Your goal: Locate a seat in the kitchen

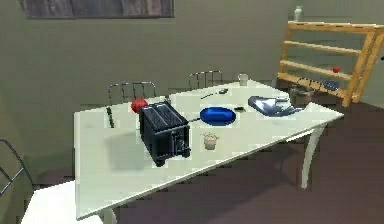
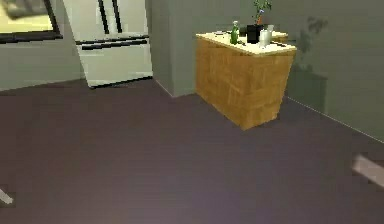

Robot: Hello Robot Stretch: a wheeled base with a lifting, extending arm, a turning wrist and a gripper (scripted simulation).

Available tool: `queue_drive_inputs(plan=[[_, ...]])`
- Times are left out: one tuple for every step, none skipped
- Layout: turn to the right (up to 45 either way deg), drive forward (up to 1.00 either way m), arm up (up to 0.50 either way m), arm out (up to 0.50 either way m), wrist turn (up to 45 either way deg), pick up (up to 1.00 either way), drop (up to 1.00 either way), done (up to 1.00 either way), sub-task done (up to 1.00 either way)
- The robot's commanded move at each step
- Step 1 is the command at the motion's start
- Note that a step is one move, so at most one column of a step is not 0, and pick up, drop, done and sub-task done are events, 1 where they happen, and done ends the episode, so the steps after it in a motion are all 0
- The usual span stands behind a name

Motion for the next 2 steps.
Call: queue_drive_inputs(plan=[[-39.0, 0.0, 0.0, 0.0, 0.0, 0.0, 0.0, 0.0, 0.0], [0.0, 0.0, 0.0, 0.0, 0.0, 0.0, 0.0, 1.0, 0.0]])
